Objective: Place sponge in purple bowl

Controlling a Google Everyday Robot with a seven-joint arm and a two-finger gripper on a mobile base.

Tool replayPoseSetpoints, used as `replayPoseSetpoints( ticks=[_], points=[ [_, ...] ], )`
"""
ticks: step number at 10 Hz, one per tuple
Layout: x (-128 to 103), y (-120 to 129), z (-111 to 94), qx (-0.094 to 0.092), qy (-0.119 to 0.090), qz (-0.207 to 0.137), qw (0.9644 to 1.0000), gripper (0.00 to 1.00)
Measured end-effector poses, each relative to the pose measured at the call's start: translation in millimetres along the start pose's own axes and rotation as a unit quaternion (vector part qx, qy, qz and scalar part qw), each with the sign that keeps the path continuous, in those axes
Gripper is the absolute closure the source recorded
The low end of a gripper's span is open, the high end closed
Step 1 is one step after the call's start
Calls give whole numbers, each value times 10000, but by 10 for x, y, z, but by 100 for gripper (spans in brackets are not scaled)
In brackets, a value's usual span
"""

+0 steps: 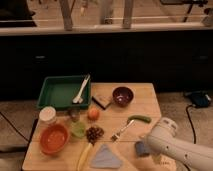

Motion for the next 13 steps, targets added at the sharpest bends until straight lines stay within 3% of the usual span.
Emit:
replayPoseSetpoints(
  ticks=[13],
  points=[
    [202, 43, 156, -17, 7, -92, 10000, 20]
  ],
)
